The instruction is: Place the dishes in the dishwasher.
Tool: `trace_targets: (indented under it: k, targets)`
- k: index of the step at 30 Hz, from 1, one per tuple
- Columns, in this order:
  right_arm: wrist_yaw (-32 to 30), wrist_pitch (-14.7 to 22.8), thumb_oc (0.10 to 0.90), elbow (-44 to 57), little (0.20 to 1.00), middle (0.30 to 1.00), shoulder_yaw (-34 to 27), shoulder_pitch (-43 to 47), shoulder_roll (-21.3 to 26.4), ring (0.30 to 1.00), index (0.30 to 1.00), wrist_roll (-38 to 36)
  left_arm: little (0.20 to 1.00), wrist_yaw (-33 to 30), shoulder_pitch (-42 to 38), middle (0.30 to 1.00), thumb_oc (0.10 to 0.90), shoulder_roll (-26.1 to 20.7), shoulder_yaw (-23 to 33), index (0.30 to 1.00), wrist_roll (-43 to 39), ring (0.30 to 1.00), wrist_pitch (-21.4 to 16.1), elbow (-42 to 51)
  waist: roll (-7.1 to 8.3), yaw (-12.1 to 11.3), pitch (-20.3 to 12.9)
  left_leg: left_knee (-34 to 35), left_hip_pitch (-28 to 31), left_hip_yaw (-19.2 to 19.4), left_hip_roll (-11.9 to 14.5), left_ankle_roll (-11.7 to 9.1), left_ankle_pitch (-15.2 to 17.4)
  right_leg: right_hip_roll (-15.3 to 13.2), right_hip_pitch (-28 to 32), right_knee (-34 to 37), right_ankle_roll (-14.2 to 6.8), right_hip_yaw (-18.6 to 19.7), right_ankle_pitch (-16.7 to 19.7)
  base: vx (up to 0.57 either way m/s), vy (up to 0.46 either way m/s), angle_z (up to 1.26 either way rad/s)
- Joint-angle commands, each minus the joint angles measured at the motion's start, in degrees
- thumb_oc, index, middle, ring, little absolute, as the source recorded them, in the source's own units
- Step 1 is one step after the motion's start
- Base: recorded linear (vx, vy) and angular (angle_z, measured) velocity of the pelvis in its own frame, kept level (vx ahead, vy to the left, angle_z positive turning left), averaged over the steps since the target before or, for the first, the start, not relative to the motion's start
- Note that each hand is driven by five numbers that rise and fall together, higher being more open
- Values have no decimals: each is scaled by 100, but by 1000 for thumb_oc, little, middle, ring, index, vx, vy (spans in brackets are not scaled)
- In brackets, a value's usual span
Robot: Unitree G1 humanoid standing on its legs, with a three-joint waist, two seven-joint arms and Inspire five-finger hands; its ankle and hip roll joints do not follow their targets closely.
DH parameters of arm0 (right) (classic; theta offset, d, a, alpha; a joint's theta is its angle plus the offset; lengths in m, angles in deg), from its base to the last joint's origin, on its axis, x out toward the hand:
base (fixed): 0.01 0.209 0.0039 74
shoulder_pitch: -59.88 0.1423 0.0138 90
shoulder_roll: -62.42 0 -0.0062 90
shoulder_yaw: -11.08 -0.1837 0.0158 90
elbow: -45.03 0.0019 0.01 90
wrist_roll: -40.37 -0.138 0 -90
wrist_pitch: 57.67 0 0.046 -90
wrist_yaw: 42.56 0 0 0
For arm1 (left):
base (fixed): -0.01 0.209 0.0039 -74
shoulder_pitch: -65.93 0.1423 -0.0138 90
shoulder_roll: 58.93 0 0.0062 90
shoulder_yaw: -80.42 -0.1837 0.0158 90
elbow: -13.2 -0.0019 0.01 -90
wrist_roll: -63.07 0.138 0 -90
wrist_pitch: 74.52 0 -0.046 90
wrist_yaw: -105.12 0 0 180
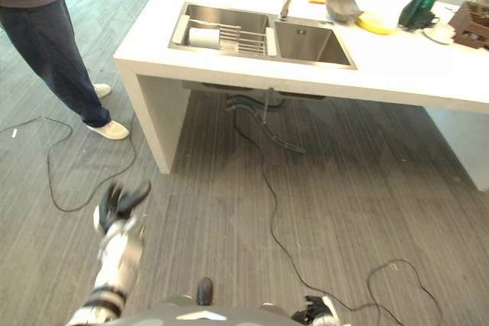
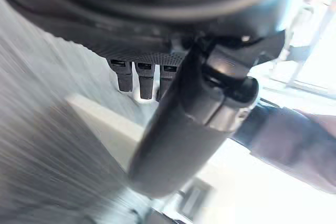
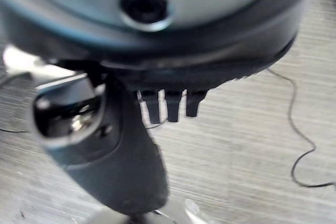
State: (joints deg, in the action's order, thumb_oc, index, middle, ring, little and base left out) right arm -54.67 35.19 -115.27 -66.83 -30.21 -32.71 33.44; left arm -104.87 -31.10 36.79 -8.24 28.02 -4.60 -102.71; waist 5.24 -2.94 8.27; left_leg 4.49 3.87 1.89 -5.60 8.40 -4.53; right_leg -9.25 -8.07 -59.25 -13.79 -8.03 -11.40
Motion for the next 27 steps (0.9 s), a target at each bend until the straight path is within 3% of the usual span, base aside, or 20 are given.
trace_targets:
  k: [1, 2, 3, 4, 5, 7, 9, 11, 12, 13, 15, 17, 19, 20, 21, 24, 27]
  targets:
    - [-93, 263, 800, 232, 900, 900, 182, 401, -1, 900, 900, -154, 900, -1316, -82, 900, 800, -453, 723, 900, 1009, 900, -764, 747, -379, -13, 349, 51, -77, 41, 418, -665, 360, -33, 621, 1608, 221, -244, 1352, 385, -104, 43]
    - [-99, 187, 800, -166, 900, 900, -12, 722, 245, 900, 900, -297, 900, -1490, -410, 900, 800, -807, 739, 900, 1371, 900, -779, 1053, -393, -26, 347, 51, 67, -14, 471, -737, 448, -291, 463, 2131, 307, -420, 1151, 362, -157, 22]
    - [-120, 318, 800, -86, 900, 900, 131, 716, 153, 900, 900, -250, 900, -1462, -384, 900, 800, -747, 830, 900, 1448, 900, -884, 1425, -410, -20, 390, 51, 190, -24, 521, -808, 517, -503, 372, 2546, 377, -535, 972, 255, -136, 9]
    - [-124, 322, 800, -87, 900, 900, 140, 715, 153, 900, 900, -250, 900, -1468, -366, 900, 800, -738, 839, 900, 1460, 900, -870, 1451, -430, 0, 386, 51, 180, -37, 546, -814, 497, -477, 392, 2593, 393, -564, 1007, 364, -287, 21]
    - [-10, 246, 800, -207, 900, 900, 203, 903, 117, 900, 900, -352, 900, -1446, -233, 900, 800, -862, 769, 900, 1758, 900, -974, 1929, -403, 20, 342, 51, 370, -169, 634, -1001, 693, -526, 421, 4317, 392, -561, 1024, 437, -355, 34]
    - [-2, 173, 800, -365, 900, 900, 249, 1083, 124, 900, 900, -344, 900, -1393, -263, 900, 800, -1076, 758, 900, 2002, 900, -927, 2374, -272, 113, 275, 51, 523, -284, 690, -1143, 878, -304, 453, 5545, 245, -82, 1161, 435, -346, 47]
    - [15, 200, 800, -402, 900, 900, 286, 1069, 74, 900, 900, -394, 900, -1224, -295, 900, 800, -1038, 666, 900, 2071, 900, -944, 2570, -228, 50, 184, 51, 517, -419, 742, -1184, 866, -154, 710, 5621, 308, 203, 1097, 165, -159, 64]
    - [63, 178, 800, -386, 900, 900, 290, 1022, 57, 900, 900, -402, 900, -1167, -235, 900, 800, -996, 664, 900, 2130, 900, -858, 2750, -200, 38, 110, 51, 496, -458, 779, -1233, 800, -140, 813, 5739, 356, 96, 1174, 205, -269, 140]
    - [186, 167, 800, -411, 900, 900, 330, 880, 94, 900, 900, -340, 900, -1035, -41, 900, 800, -1009, 791, 900, 2318, 900, -716, 3030, -264, 55, -74, -54, 543, -554, 1006, -1420, 729, 16, 1186, 6090, 483, -160, 1172, 303, -355, 122]
    - [186, 168, 800, -409, 900, 900, 333, 874, 96, 900, 900, -340, 900, -1035, -32, 900, 800, -1005, 792, 900, 2320, 900, -710, 3038, -270, 71, -68, -57, 551, -571, 1012, -1424, 734, 23, 1213, 6108, 486, -179, 1177, 299, -336, 100]
    - [222, 230, 800, -382, 900, 900, 245, 718, 179, 900, 900, -421, 900, -759, -28, 900, 800, -1069, 731, 900, 2407, 900, -627, 3210, -283, 62, 47, -1313, 94, -645, 1007, -1654, 759, 58, 1579, 6291, 645, -298, 1051, 103, -197, 62]
    - [213, 256, 800, -316, 900, 900, 190, 677, 282, 900, 900, -433, 900, -424, -91, 900, 800, -1207, 580, 900, 2493, 900, -506, 3340, -268, 1, 275, -2391, -399, -768, 832, -1784, 483, 38, 1808, 6366, 781, -347, 988, 38, -132, 18]
    - [204, 223, 800, -316, 900, 900, 179, 666, 352, 900, 900, -425, 900, -260, -135, 900, 800, -1314, 436, 900, 2619, 900, -416, 3390, -275, -20, 338, -2455, -601, -744, 811, -1792, 371, 42, 1883, 6401, 802, -390, 920, 40, -51, 15]
    - [211, 221, 800, -312, 900, 900, 158, 658, 385, 900, 900, -416, 900, -230, -205, 900, 800, -1391, 342, 900, 2705, 900, -382, 3359, -284, -24, 348, -2202, -749, -605, 839, -1771, 351, 21, 1925, 6423, 787, -442, 870, 241, 1, 5]
    - [233, 154, 800, -397, 900, 900, 111, 593, 509, 900, 900, -346, 900, 47, -327, 900, 800, -1805, 8, 900, 3098, 900, -119, 3362, -406, -2, 277, -1138, -954, -125, 931, -1586, 282, 119, 1986, 6425, 667, -495, 763, 280, 25, 8]
    - [254, 222, 800, -224, 900, 900, 156, 529, 434, 900, 900, -199, 900, 294, -278, 900, 800, -2135, -159, 900, 3646, 900, -44, 3591, -471, 123, 69, -538, -457, -98, 985, -1475, 360, 115, 1890, 6425, 572, -407, 765, 193, 86, 7]
    - [295, 241, 800, -116, 900, 900, 160, 693, 346, 900, 900, -232, 900, 523, -369, 900, 800, -2421, -332, 900, 3773, 900, -40, 3712, -409, 242, -101, -186, -110, 104, 942, -1408, 437, 25, 1814, 6425, 474, -310, 895, 160, 105, -67]
